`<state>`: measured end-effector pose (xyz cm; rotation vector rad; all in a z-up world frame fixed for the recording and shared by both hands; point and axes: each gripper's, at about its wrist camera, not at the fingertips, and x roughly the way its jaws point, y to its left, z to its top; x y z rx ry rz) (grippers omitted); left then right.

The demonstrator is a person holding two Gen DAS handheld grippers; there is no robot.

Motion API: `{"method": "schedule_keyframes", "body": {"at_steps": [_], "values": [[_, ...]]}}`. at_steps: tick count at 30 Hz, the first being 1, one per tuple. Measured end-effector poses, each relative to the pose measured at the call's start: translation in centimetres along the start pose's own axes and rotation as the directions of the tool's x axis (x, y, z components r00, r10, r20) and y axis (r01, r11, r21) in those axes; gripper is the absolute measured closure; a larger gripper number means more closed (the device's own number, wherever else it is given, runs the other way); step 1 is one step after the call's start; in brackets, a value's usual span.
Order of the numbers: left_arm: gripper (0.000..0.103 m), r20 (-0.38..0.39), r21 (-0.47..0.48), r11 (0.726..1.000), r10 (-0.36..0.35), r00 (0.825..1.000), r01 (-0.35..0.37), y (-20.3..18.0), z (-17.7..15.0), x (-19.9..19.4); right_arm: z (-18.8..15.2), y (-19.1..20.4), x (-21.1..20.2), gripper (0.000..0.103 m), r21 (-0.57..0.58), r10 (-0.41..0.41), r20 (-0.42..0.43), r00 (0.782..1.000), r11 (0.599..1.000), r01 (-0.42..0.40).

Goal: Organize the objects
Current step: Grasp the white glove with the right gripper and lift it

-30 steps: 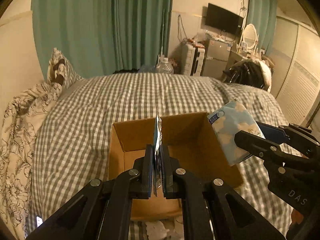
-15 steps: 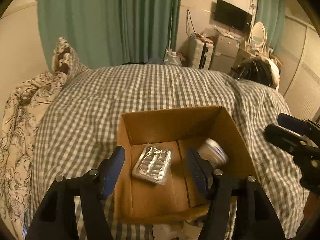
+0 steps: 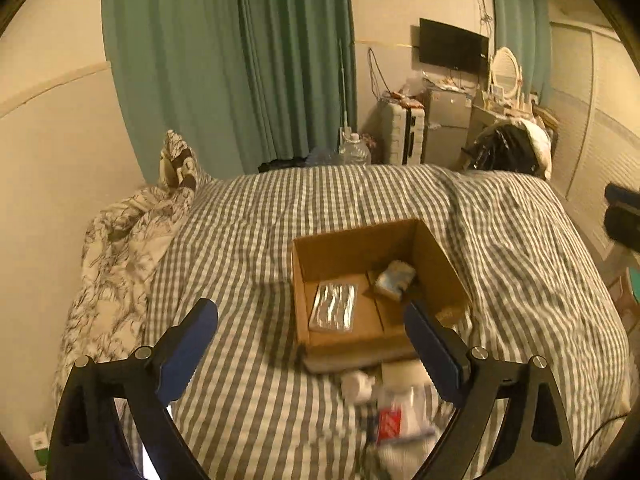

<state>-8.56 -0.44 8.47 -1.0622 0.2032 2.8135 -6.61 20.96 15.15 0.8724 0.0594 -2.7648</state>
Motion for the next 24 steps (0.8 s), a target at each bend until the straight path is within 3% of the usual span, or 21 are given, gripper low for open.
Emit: {"method": "schedule_keyframes", "body": {"at_steps": [4, 8, 13, 17, 24], "values": [[0.006, -0.05, -0.013, 1.0, -0.022, 0.999, 0.021, 0.4, -3.1, -1.5, -2.0, 1.7, -3.0, 0.014, -0.026, -0.02, 0.012, 1.0, 0.999, 0.021], [0.006, -0.076, -0.02, 1.0, -0.004, 0.997, 0.002, 0.1, -6.6, -1.9, -5.3, 3.2, -3.0, 0.013, -0.051, -0.045, -0.022, 0.999, 0.998, 0.044], [0.006, -0.091, -0.015, 0.999, 0.037, 0.995, -0.039, -1.9, -10.1, -0.5, -11.6, 5.3, 0.0, 0.013, -0.097, -0.068, -0.093, 0.993, 0.994, 0.059], [0.006, -0.116, 0.006, 0.993, 0.114, 0.987, -0.114, -3.3, -14.2, 1.1, -16.6, 6.8, 3.2, 0.013, -0.113, -0.068, -0.178, 0.982, 0.992, 0.048], [0.006, -0.22, -0.072, 0.989, 0.108, 0.969, -0.127, -2.7, -19.3, 3.1, -22.5, 8.1, 8.1, 0.013, -0.104, 0.012, -0.343, 0.939, 0.993, -0.051]]}}
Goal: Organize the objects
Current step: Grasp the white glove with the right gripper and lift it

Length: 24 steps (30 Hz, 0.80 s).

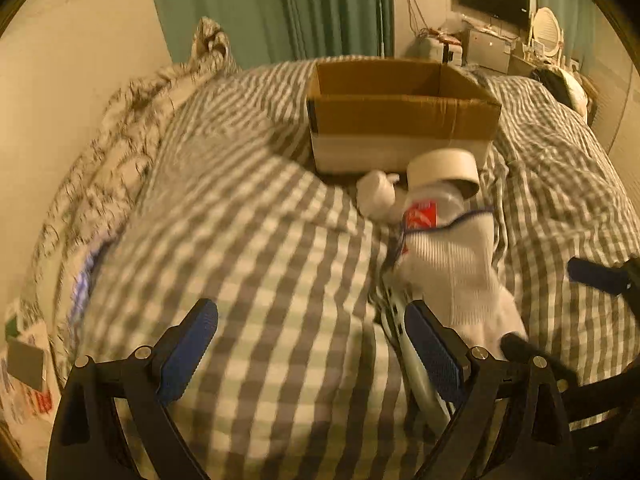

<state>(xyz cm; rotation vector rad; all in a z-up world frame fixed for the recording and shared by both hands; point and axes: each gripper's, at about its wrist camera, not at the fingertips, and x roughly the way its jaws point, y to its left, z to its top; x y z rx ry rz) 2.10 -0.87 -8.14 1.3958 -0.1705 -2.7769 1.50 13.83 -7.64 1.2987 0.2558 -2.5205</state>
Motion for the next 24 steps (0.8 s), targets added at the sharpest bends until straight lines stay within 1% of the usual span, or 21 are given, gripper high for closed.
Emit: {"method": "schedule_keyframes", "body": {"at_steps": [2, 4, 6, 8, 9, 10, 15, 18, 24], "values": [[0.006, 0.011, 0.035, 0.999, 0.022, 1.0, -0.022, -0.4, -0.1, -0.1, -0.5, 0.4, 0.9, 0.014, -0.005, 0.033, -0.023, 0.999, 0.999, -0.033], [0.006, 0.023, 0.045, 0.998, 0.035, 0.999, -0.036, -0.4, -0.1, -0.2, -0.8, 0.7, 1.9, 0.02, -0.011, 0.061, -0.047, 0.997, 0.998, -0.062], [0.006, 0.015, 0.033, 0.999, 0.026, 1.0, -0.027, -0.1, -0.1, 0.0, -0.9, 0.7, 2.8, 0.04, -0.002, 0.087, -0.084, 0.993, 0.996, -0.088], [0.006, 0.013, 0.028, 0.999, 0.022, 1.0, -0.022, 0.0, -0.1, 0.0, -1.1, 1.0, 2.8, 0.055, -0.005, 0.115, -0.09, 0.989, 0.993, -0.116], [0.006, 0.015, 0.032, 0.999, 0.024, 1.0, -0.024, 0.0, -0.1, 0.0, -1.1, 1.2, 2.6, 0.062, -0.018, 0.106, -0.085, 0.991, 0.994, -0.108], [0.006, 0.015, 0.035, 0.999, 0.021, 1.0, -0.021, -0.1, 0.0, 0.0, -1.1, 1.2, 2.1, 0.065, -0.036, 0.087, -0.071, 0.994, 0.995, -0.09], [0.006, 0.003, 0.05, 0.998, -0.026, 1.0, 0.025, -1.0, -0.3, -0.1, -0.4, -0.4, -0.1, 0.069, 0.002, 0.037, -0.023, 0.999, 0.999, -0.037], [0.006, -0.008, 0.081, 0.996, -0.046, 0.999, 0.047, -2.2, -0.7, 0.1, 0.0, -1.9, -1.8, 0.07, 0.03, -0.02, 0.02, 1.0, 0.999, 0.019], [0.006, -0.052, 0.154, 0.979, -0.126, 0.991, 0.132, -5.5, -1.9, 1.1, 0.6, -4.0, -3.8, 0.07, 0.083, -0.053, 0.069, 0.996, 0.995, 0.047]]}}
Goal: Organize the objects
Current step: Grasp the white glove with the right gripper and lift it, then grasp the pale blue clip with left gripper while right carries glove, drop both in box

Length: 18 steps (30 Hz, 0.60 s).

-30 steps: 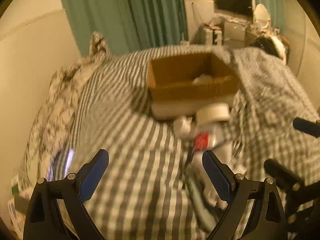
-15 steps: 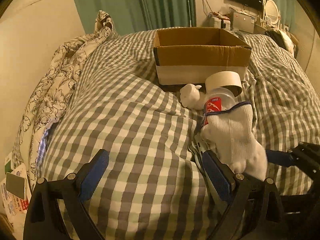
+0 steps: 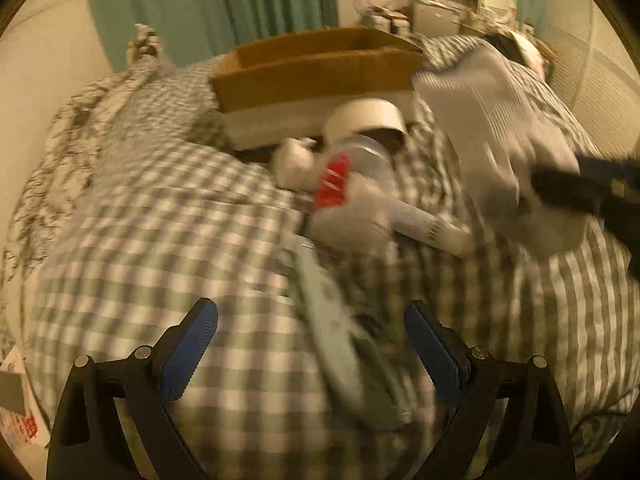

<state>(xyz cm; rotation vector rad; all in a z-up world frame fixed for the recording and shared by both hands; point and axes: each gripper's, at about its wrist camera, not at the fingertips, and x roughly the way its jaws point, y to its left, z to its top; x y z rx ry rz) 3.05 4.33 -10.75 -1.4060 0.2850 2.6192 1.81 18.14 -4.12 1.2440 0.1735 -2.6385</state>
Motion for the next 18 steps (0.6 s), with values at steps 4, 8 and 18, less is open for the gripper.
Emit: {"method": "schedule_keyframes", "body": {"at_steps": [4, 8, 18], "values": [[0.007, -0.014, 0.035, 0.999, -0.001, 1.0, 0.001, -1.2, -0.3, 1.1, 0.0, -0.5, 0.0, 0.07, 0.017, -0.004, -0.002, 1.0, 1.0, 0.004], [0.014, -0.02, 0.044, 0.998, -0.032, 0.999, 0.033, -1.6, -0.4, 1.4, -0.2, -0.3, 0.1, 0.07, 0.018, 0.004, -0.007, 1.0, 1.0, -0.004], [0.078, -0.034, 0.026, 0.997, -0.078, 0.996, 0.079, -1.6, -0.6, 1.6, -0.4, -0.5, -0.2, 0.07, 0.026, 0.002, 0.002, 1.0, 1.0, -0.002]]}}
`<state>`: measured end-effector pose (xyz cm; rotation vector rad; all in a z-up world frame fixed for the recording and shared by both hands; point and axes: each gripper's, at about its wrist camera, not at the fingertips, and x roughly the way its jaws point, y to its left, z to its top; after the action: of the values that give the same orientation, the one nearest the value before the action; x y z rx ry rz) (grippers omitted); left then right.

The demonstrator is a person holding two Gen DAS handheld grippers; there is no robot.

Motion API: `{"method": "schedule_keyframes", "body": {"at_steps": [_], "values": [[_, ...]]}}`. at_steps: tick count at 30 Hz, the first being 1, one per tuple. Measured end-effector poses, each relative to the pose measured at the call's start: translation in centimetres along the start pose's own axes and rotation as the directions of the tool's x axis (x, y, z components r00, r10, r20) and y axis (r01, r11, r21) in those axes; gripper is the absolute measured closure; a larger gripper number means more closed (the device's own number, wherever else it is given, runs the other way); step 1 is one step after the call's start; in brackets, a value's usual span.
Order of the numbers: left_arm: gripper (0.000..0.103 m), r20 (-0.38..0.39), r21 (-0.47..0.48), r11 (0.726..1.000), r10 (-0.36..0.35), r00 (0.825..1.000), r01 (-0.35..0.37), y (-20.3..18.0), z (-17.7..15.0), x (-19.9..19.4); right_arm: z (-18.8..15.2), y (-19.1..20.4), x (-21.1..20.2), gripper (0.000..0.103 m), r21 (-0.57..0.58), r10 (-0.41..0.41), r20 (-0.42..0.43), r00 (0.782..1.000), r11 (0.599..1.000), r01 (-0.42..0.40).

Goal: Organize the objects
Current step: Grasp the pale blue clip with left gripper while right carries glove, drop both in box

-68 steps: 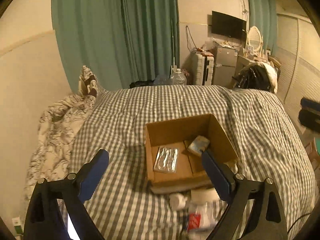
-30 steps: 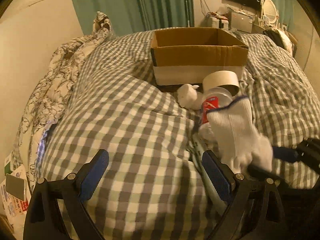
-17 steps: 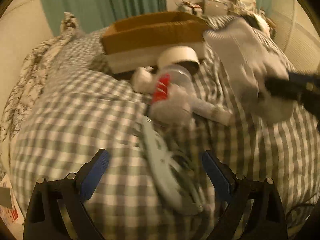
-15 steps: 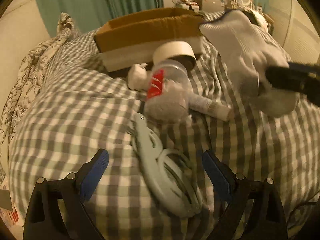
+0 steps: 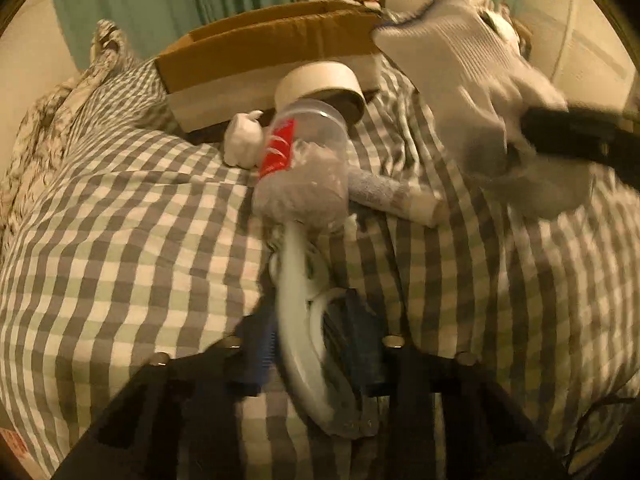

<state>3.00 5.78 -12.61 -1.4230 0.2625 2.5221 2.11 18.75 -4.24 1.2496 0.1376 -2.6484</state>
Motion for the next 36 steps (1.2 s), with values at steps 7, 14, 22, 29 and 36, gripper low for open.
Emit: {"method": "schedule_keyframes", "body": {"at_steps": [7, 14, 22, 29, 36], "values": [[0.09, 0.039, -0.021, 0.999, -0.043, 0.998, 0.044, 0.3, 0.6, -1.8, 0.2, -0.2, -0.5, 0.07, 0.001, -0.003, 0.014, 1.0, 1.0, 0.003], [0.093, 0.148, -0.007, 0.999, -0.03, 0.989, 0.031, 0.4, 2.2, -5.5, 0.6, -0.3, -1.6, 0.07, 0.004, -0.01, 0.044, 0.999, 1.0, 0.01], [0.093, 0.232, -0.012, 1.0, 0.012, 0.973, -0.01, 1.5, 5.2, -7.8, 2.4, 0.8, -2.7, 0.07, -0.047, -0.02, 0.094, 0.995, 0.999, 0.024], [0.093, 0.291, -0.02, 0.999, 0.037, 0.956, -0.033, 2.6, 9.3, -8.1, 6.0, 1.5, -2.7, 0.07, -0.087, -0.044, 0.14, 0.989, 0.995, 0.056], [0.093, 0.33, -0.049, 0.998, 0.063, 0.942, -0.05, 4.6, 14.7, -7.9, 10.9, 1.3, -2.6, 0.07, -0.107, -0.06, 0.2, 0.978, 0.991, 0.083]]}}
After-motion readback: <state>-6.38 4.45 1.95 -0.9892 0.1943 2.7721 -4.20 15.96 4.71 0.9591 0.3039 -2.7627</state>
